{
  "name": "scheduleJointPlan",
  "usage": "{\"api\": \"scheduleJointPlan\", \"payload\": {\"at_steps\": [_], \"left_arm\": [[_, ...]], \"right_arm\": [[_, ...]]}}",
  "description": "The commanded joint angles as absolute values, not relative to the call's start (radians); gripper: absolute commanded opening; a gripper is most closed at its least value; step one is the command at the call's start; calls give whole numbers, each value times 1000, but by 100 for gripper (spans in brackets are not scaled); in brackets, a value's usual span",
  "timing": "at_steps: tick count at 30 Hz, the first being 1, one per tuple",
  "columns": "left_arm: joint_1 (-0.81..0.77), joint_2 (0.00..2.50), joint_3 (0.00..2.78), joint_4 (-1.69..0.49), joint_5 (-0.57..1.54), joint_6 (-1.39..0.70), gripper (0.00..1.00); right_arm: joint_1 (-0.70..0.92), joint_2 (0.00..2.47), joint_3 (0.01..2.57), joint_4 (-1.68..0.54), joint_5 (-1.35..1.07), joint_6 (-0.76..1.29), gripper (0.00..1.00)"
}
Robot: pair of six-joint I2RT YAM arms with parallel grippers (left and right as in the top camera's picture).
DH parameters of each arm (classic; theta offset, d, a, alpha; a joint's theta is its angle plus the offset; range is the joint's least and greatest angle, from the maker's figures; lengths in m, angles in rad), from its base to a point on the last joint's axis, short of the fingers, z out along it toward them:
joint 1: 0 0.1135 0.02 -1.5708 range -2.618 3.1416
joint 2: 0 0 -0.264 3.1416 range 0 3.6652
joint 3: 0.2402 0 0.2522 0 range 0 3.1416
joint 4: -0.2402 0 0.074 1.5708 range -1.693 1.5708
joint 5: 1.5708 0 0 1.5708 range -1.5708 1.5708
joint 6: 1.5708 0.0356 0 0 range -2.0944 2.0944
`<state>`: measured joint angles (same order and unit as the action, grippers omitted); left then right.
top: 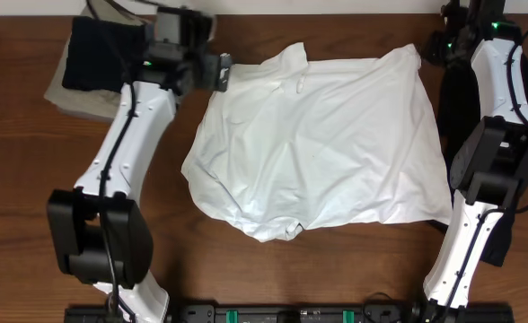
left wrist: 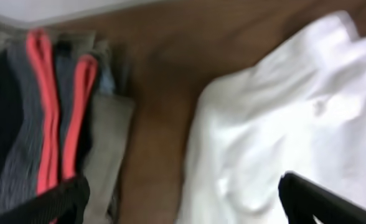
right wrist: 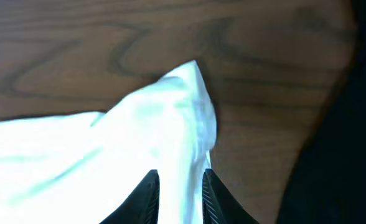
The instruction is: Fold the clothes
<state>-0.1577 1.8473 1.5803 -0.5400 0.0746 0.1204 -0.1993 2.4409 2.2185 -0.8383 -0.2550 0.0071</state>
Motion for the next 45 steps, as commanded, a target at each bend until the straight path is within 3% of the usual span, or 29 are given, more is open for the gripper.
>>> {"api": "scheduleJointPlan", "payload": {"at_steps": [1, 6, 13, 27, 45], "left_arm": [[-120, 1917, 1562, -579, 72, 119, 100], [-100, 1986, 1562, -582, 132, 120, 89], [-96, 2073, 1562, -587, 139, 119, 86], [-63, 2173, 1562, -673, 151, 70, 35], [-54, 2181, 1564, -703, 330, 44, 34]], "right_arm": [[-202, 2407, 2229, -853, -267, 2, 22], [-202, 2407, 2229, -876, -267, 0, 23], [-202, 2407, 2229, -902, -266, -24, 24], [-202, 2407, 2229, -910, -266, -25, 25], [-202, 2407, 2229, -910, -266, -40, 27]]}}
